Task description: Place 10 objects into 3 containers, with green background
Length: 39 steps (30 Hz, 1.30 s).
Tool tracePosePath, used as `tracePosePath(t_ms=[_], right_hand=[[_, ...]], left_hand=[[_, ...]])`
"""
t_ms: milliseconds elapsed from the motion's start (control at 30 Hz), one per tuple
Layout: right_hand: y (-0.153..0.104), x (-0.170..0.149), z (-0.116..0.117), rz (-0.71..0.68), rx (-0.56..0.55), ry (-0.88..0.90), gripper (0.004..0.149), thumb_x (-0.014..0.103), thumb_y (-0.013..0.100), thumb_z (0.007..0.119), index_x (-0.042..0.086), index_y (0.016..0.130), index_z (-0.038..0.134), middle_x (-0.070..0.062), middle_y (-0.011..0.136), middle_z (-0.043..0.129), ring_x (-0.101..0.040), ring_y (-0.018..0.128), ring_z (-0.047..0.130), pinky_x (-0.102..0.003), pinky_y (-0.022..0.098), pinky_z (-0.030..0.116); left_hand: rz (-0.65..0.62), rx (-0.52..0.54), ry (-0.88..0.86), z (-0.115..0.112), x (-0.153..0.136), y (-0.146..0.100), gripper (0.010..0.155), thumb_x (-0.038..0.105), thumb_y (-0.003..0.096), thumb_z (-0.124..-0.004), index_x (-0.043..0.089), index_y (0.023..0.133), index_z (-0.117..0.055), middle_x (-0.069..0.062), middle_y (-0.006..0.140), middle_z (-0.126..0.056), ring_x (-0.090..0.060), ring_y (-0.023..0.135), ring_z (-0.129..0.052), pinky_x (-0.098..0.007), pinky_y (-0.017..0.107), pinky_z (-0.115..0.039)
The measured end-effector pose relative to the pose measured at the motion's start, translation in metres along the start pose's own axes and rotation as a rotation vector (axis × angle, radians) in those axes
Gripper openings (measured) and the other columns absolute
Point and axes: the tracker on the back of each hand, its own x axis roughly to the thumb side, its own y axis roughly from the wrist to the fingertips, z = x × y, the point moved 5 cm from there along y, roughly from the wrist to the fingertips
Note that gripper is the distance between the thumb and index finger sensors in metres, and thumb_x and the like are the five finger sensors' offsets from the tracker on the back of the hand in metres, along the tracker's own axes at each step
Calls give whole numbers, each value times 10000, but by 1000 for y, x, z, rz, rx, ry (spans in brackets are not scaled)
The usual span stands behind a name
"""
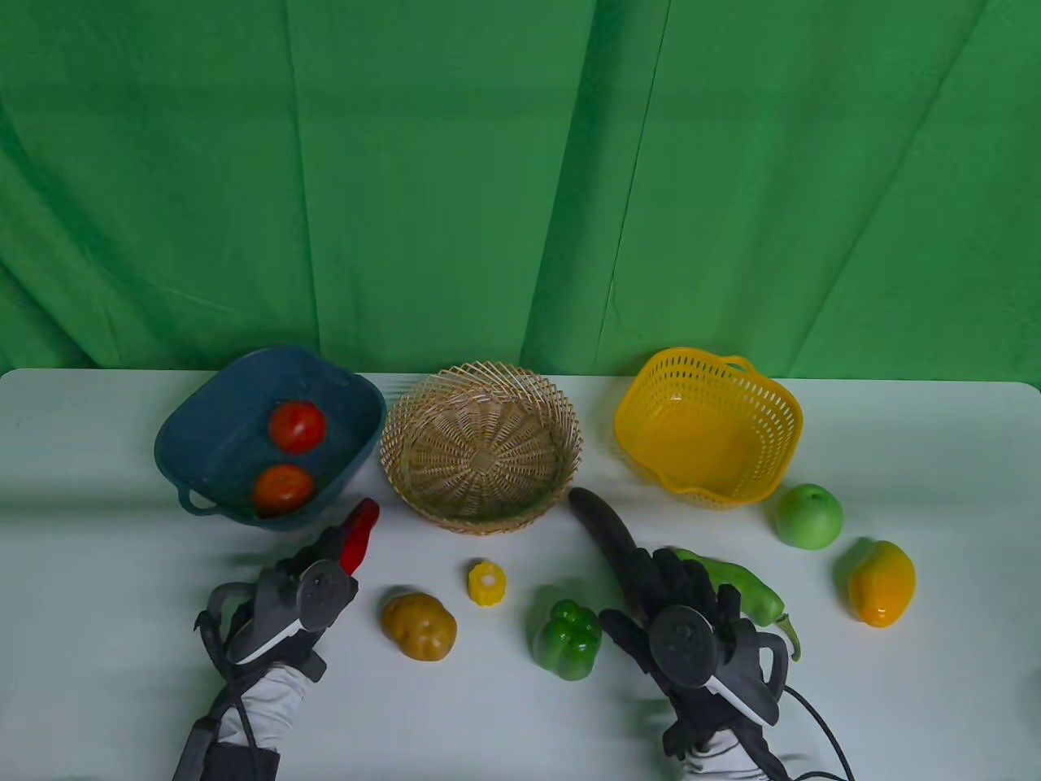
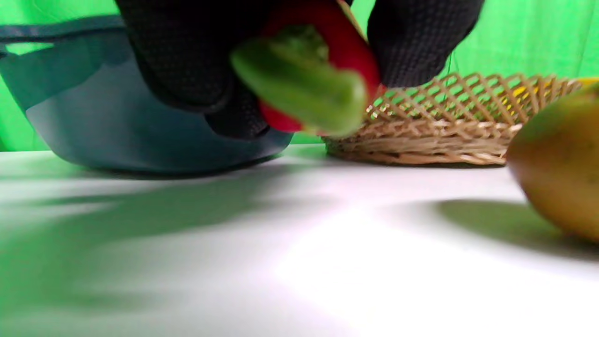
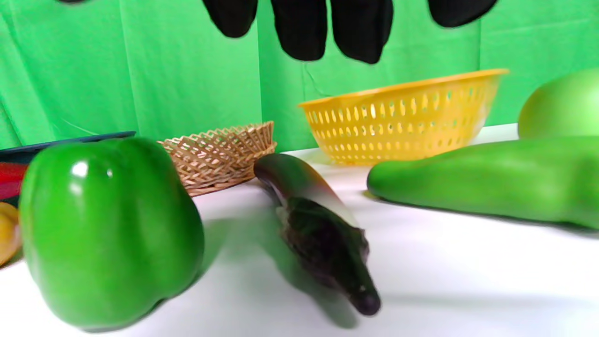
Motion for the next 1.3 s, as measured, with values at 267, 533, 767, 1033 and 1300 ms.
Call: tracePosePath(t_ms=[267, 533, 767, 1033, 1300], right_hand=[[0, 0, 0, -3, -1, 7, 805, 705, 537, 511, 249, 1191, 401, -189, 1239, 500, -515, 1088, 517, -786, 727, 399], [-1, 0, 0, -1, 5, 13, 805, 705, 538, 511, 248, 1191, 402, -188, 1239, 501, -523, 1086, 509, -786, 727, 399], [-1, -1, -1, 3, 0, 13, 806, 705, 537, 512, 247, 1192, 401, -190, 1239, 500, -521, 1087, 510, -786, 727, 399], [1, -7, 0, 23, 3, 9, 805, 705, 537, 512, 248, 1191, 402, -190, 1239, 500, -518, 1087, 513, -786, 727, 398], [1, -8, 0, 30, 8, 3, 806, 704, 537, 512, 246, 1191, 403, -191, 1239, 499, -520, 1088, 510, -785, 728, 398]], left_hand=[[-51, 107, -15, 37, 10, -9, 730, 508, 513, -766, 181, 1123, -533, -139, 939, -903, -269, 711, -1013, -387, 496, -871], [-24, 182, -12, 72, 9, 8, 728, 507, 515, -763, 187, 1125, -528, -136, 946, -896, -268, 719, -1008, -388, 503, -868], [62, 204, 28, 94, -5, 34, 726, 510, 517, -761, 197, 1127, -522, -129, 955, -890, -263, 729, -1003, -386, 511, -866], [204, 175, 77, 109, -30, 61, 722, 511, 519, -758, 207, 1128, -518, -124, 962, -884, -259, 738, -998, -386, 518, -864], [312, 76, 150, 90, -45, 78, 720, 515, 519, -759, 225, 1130, -513, -108, 974, -878, -250, 755, -993, -385, 531, -861]])
